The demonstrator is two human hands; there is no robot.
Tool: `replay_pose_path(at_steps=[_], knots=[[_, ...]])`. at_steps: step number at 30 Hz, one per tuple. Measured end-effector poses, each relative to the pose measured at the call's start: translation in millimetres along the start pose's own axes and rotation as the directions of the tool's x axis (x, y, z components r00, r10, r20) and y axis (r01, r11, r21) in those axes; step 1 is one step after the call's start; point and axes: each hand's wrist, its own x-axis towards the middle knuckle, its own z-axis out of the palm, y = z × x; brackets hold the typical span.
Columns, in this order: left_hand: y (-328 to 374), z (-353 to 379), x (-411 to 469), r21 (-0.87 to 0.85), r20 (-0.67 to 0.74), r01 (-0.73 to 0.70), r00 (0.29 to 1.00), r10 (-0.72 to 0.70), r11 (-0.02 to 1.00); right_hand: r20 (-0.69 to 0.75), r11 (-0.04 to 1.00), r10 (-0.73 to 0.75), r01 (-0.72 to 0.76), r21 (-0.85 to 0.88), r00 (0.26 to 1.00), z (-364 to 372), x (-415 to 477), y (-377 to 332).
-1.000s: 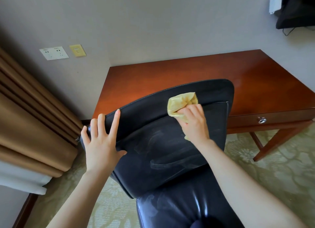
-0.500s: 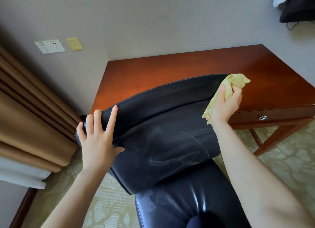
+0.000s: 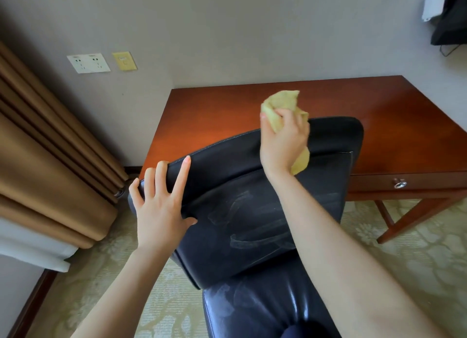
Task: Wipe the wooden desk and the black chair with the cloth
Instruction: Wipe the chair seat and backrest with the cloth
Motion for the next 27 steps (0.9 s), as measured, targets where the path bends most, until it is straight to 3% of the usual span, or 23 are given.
replay_pose_path(at_steps=[4, 7, 10, 13, 15, 18, 22, 27], knots=[[-1.6, -0.5, -1.5, -0.001, 0.031, -0.001, 1.000, 0.001, 1.000, 0.270, 0.979, -0.194, 0.204, -0.006, 0.943, 21.3, -36.4, -42.5], [-5.9, -1.2, -0.2, -0.030, 0.025, -0.029, 0.999, 0.030, 0.999, 0.389, 0.942, -0.295, 0.333, -0.032, 0.873, 31.4, -58.6, -60.1], [-17.1, -1.3, -8.6, -0.134, -0.036, -0.061, 0.998, 0.057, 0.989, 0.533, 0.888, -0.369, 0.459, -0.041, 0.761, 37.9, -74.8, -74.6], [-31.0, 2.4, -40.5, -0.226, -0.097, 0.078, 0.990, -0.102, 0.971, 0.628, 0.804, -0.470, 0.595, 0.014, 0.620, 41.8, -96.3, -89.8], [-39.4, 6.2, -65.4, -0.264, -0.095, 0.200, 0.968, -0.232, 0.943, 0.577, 0.751, -0.579, 0.652, 0.103, 0.576, 40.9, -112.8, -95.5], [-51.1, 7.8, -92.4, -0.282, -0.070, 0.306, 0.939, -0.337, 0.909, 0.367, 0.599, -0.789, 0.751, 0.279, 0.493, 40.1, -134.3, -90.1], [-59.4, -0.5, -108.3, -0.360, -0.117, 0.379, 0.888, -0.444, 0.853, 0.256, 0.309, -0.943, 0.843, 0.441, 0.212, 41.2, -154.5, -76.2], [-55.5, -14.9, -98.1, -0.469, -0.167, 0.350, 0.866, -0.471, 0.811, 0.215, 0.059, -0.975, 0.849, 0.525, -0.065, 39.5, -161.5, -45.7]])
